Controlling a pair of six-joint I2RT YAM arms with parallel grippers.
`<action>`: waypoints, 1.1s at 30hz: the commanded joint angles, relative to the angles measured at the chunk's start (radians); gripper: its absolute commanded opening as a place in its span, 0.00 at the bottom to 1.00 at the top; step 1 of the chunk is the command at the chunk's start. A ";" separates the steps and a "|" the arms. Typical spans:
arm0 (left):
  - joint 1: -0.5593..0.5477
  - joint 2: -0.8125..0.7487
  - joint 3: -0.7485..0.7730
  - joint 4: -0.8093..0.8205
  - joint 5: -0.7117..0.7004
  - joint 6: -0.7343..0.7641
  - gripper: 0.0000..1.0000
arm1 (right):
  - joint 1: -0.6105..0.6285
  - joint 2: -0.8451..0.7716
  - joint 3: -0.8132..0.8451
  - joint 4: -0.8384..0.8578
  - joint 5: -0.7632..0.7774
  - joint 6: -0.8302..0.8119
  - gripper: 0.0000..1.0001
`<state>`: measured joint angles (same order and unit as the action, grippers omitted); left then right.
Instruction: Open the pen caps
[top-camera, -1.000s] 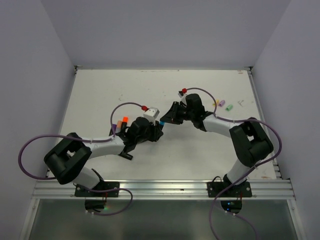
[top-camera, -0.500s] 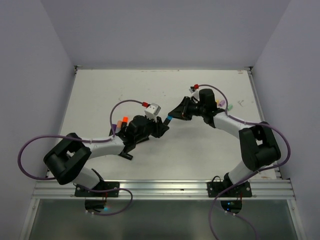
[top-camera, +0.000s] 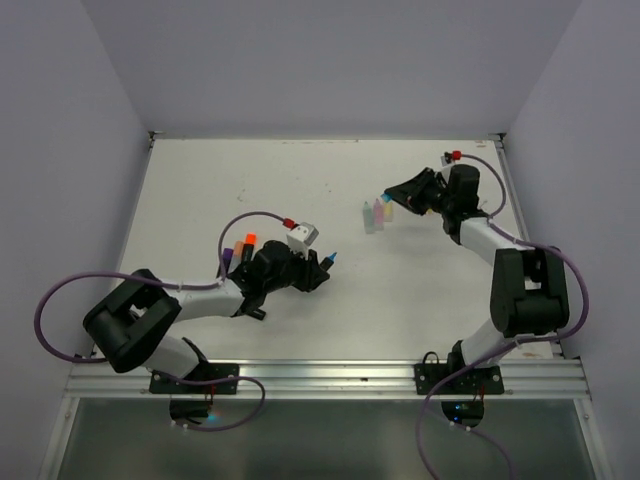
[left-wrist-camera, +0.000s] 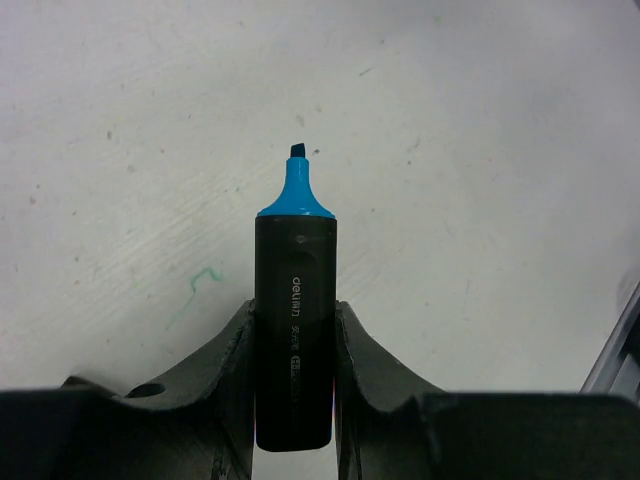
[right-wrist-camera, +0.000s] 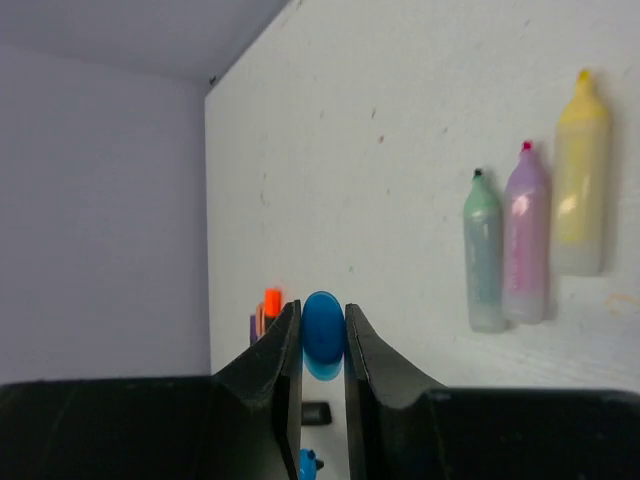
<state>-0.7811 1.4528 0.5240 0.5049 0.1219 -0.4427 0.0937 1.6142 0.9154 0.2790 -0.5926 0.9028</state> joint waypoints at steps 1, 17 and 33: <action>0.022 -0.043 -0.024 -0.035 0.026 0.024 0.00 | -0.031 -0.026 0.030 0.091 0.060 0.005 0.00; 0.034 0.314 0.433 -0.239 -0.117 -0.050 0.00 | -0.224 -0.082 0.143 -0.589 0.565 -0.321 0.00; 0.071 0.652 0.800 -0.336 -0.208 -0.114 0.00 | -0.339 0.153 0.244 -0.627 0.697 -0.335 0.00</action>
<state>-0.7261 2.0800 1.2633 0.1890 -0.0681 -0.5316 -0.2367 1.7435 1.0958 -0.3408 0.0628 0.5804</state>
